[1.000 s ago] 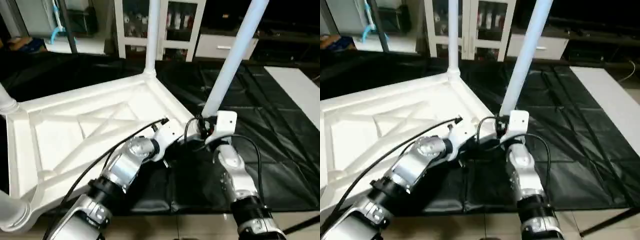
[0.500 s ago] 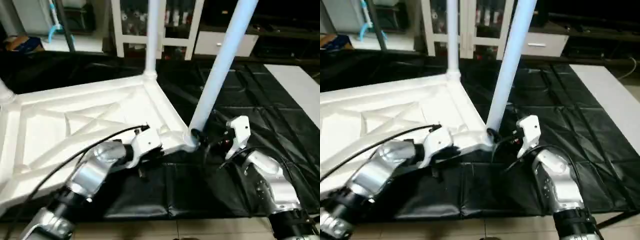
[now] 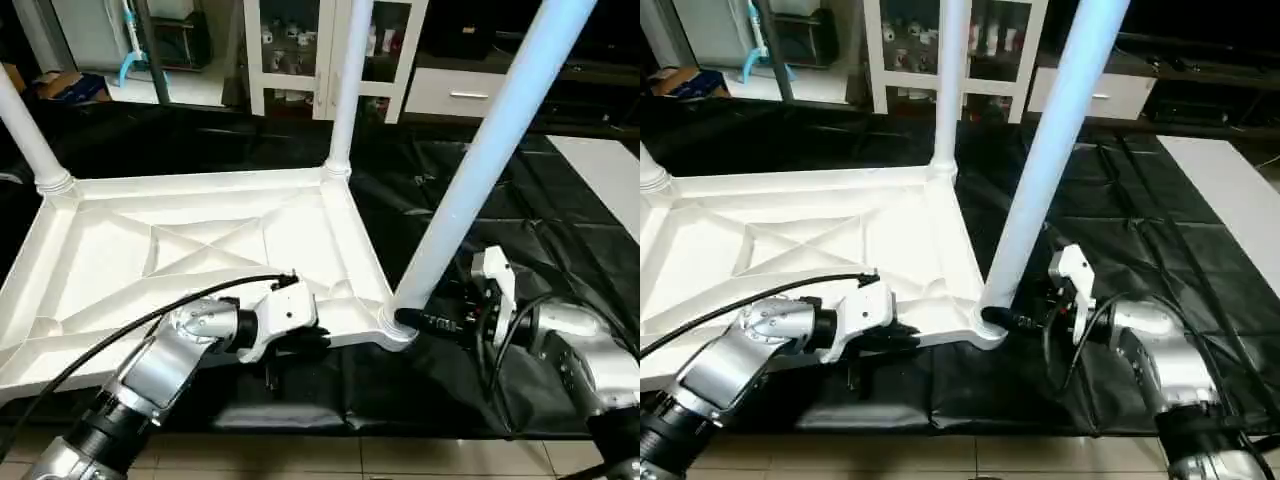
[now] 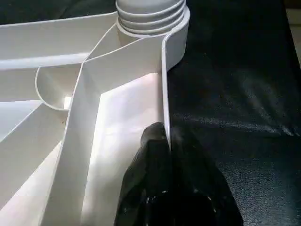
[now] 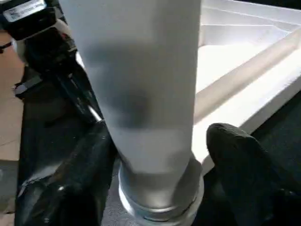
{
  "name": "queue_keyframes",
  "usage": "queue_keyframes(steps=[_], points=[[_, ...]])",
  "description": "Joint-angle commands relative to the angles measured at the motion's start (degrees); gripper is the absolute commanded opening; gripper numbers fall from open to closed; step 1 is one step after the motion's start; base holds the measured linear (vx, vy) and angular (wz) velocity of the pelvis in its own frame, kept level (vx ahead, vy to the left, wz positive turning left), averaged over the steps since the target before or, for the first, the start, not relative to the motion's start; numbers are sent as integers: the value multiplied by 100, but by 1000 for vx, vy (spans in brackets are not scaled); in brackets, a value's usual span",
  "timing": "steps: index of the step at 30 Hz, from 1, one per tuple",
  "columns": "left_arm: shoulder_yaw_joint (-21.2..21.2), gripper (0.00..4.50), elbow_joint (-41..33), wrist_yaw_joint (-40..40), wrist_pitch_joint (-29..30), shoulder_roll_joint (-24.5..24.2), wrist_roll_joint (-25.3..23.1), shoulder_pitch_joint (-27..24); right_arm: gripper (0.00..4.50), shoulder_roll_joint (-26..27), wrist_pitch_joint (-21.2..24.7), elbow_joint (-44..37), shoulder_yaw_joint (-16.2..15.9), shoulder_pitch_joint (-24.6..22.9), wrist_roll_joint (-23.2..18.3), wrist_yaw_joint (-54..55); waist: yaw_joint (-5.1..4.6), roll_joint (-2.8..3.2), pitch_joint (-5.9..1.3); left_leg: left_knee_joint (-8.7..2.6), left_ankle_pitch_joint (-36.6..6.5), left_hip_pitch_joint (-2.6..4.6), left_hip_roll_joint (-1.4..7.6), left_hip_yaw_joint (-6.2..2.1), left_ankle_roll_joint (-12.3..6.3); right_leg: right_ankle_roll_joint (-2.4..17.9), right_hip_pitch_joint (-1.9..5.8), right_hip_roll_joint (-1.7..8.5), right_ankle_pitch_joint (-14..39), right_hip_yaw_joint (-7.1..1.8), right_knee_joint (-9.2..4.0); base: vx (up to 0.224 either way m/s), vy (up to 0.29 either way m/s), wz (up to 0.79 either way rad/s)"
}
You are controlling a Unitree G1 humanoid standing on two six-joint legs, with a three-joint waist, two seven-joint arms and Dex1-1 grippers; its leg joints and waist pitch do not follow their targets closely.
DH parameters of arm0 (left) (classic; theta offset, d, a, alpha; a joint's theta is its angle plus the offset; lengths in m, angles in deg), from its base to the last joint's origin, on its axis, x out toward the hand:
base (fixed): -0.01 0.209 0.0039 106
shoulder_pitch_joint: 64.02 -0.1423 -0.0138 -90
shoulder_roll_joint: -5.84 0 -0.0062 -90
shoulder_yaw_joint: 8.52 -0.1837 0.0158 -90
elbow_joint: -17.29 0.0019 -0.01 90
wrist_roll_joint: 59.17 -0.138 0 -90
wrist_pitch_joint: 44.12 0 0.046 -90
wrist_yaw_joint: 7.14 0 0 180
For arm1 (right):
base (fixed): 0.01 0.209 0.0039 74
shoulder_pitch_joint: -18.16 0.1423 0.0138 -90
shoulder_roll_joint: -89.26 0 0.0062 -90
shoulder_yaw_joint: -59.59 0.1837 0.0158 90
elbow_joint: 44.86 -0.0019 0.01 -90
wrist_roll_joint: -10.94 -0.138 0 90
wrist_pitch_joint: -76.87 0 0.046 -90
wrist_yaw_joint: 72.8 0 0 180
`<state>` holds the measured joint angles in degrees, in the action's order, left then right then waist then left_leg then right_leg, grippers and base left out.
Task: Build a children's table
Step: Rotate leg to tighten
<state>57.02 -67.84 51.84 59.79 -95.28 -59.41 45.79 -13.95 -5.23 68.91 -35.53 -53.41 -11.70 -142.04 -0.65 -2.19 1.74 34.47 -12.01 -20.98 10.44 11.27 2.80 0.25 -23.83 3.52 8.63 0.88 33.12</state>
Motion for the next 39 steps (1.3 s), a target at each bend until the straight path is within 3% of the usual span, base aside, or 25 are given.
queue_keyframes(steps=[1, 8, 12, 14, 15, 16, 19, 21, 22, 24, 25, 26, 28, 29, 32, 34, 35, 36, 37, 38, 39], points=[[-182, 0, 39, 211, 21, -26, 8, -119, 283, -13, -66, 193, -18, 155, 78, 4, 14, -58, -262, -429, -1310, 30, 273, -118, -368, 1164, 221, 348, 1858, -137, -359, 0, 0, 0], [-184, 0, -52, 204, 68, -30, 14, -165, 219, 357, -374, 360, 110, 80, 172, 451, -8, -61, -248, -450, -1499, 35, 275, -129, -257, 1070, 196, 351, 2172, -133, -386, 0, 0, 0], [-110, 0, 137, -205, 122, 179, -122, -48, 202, 725, -689, 593, 400, -59, 722, 2250, -70, -57, -225, -483, -1749, 18, 265, -156, -98, 914, 173, 345, 2556, -127, -421, 0, 0, 0], [-87, 0, 203, -339, 146, 250, -171, -3, 197, 821, -699, 624, 500, -81, 817, 2721, -110, -47, -228, -491, -1946, 39, 243, -186, 77, 718, 144, 339, 2954, -111, -452, 0, 0, 0], [-53, 0, 444, -801, 256, 522, -356, 183, 196, 1162, -534, 549, 800, -238, 1048, 4075, -115, -11, -227, -502, -1984, 46, 251, -198, 117, 694, 142, 344, 2961, -119, -458, 0, 0, 0], [-25, 0, 639, -1137, 306, 716, -476, 322, 194, 1335, -423, 430, 886, -363, 1226, 4703, -134, -31, -217, -493, -2066, 77, 230, -175, 188, 624, 81, 317, 3012, -127, -502, 0, 0, 0], [30, 0, 976, -1689, 403, 1040, -652, 558, 191, 1646, -298, 250, 1047, -544, 1438, 5555, -111, -53, -224, -488, -2300, 113, 213, -190, 202, 503, 59, 315, 3162, -123, -522, 0, 0, 0], [129, 0, 1525, -2626, 352, 1502, -916, 932, 191, 2096, -335, 177, 1311, -624, 1603, 6666, -117, -31, -219, -480, -2420, 118, 194, -179, 155, 421, 21, 295, 3224, -120, -573, 0, 0, 0], [158, 0, 1728, -2940, 248, 1657, -996, 1069, 191, 2238, -394, 199, 1369, -606, 1666, 7018, -90, -4, -227, -451, -2468, 176, 170, -153, 168, 399, -48, 273, 3226, -122, -607, 0, 0, 0], [100, 0, 2252, -3552, -79, 2037, -1224, 1441, 191, 2568, -636, 341, 1449, -463, 1804, 7804, -86, 4, -220, -423, -2641, 236, 148, -136, 155, 331, -101, 246, 3330, -88, -653, -17, 5, 9], [91, 0, 2334, -3577, -101, 2152, -1200, 1512, 190, 2607, -755, 401, 1443, -387, 1826, 7901, -103, -10, -226, -444, -2723, 217, 144, -164, 119, 264, -55, 254, 3383, -45, -652, 0, 0, 0], [74, 0, 2398, -3555, -141, 2220, -1206, 1565, 190, 2625, -776, 436, 1406, -325, 1824, 7966, -110, 31, -247, -495, -2592, 127, 164, -207, 79, 282, 52, 313, 3143, -47, -605, 0, 0, 0], [68, 0, 2442, -3517, -166, 2265, -1212, 1599, 190, 2637, -773, 449, 1376, -286, 1829, 8023, -112, 25, -296, -529, -2080, 14, 198, -217, 22, 425, 161, 345, 2324, -74, -502, 14, 26, -1], [68, 0, 2483, -3484, -169, 2287, -1230, 1616, 190, 2642, -780, 412, 1352, -276, 1863, 8092, -96, 68, -300, -516, -1834, -1, 196, -187, -50, 562, 168, 346, 1861, -94, -463, 0, 0, 0], [43, 0, 2461, -3377, -176, 2174, -1260, 1569, 190, 2684, -954, 255, 1348, -277, 1755, 7889, -86, 24, -308, -477, -1604, -6, 192, -134, -246, 790, 197, 352, 1499, -106, -433, 0, 0, 0], [23, 0, 2436, -3304, -207, 2092, -1257, 1529, 190, 2728, -966, 193, 1288, -253, 1547, 7451, -75, 36, -309, -464, -1563, 4, 197, -122, -329, 857, 188, 354, 1542, -109, -438, 0, 0, 0], [41, 0, 2508, -3258, -289, 2011, -1240, 1493, 224, 2727, -1093, -127, 1046, -335, 1388, 6737, -73, 34, -319, -458, -1505, -13, 198, -121, -371, 888, 211, 359, 1503, -110, -425, 0, 0, 0], [41, 0, 2509, -3258, -290, 2010, -1240, 1493, 259, 2727, -1094, -129, 1044, -336, 1387, 6733, -68, 37, -319, -456, -1473, -21, 199, -118, -410, 905, 221, 358, 1452, -108, -421, 0, 0, 0], [62, 0, 2634, -3250, -426, 1979, -1235, 1495, 259, 2690, -1183, -377, 892, -422, 1355, 6421, -46, 37, -318, -448, -1353, -6, 212, -109, -473, 951, 216, 359, 1319, -110, -417, 0, 0, 0], [72, 0, 2685, -3250, -462, 1969, -1240, 1496, 259, 2665, -1165, -463, 855, -462, 1306, 6372, -34, -12, -314, -434, -1227, -30, 211, -100, -556, 982, 237, 369, 1234, -112, -396, 0, 0, 0], [79, 0, 2698, -3240, -488, 1950, -1240, 1486, 266, 2620, -1134, -561, 823, -518, 1301, 6360, -61, 6, -313, -454, -1089, -90, 204, -125, -583, 982, 280, 383, 1244, -107, -375, 0, 0, 0]])
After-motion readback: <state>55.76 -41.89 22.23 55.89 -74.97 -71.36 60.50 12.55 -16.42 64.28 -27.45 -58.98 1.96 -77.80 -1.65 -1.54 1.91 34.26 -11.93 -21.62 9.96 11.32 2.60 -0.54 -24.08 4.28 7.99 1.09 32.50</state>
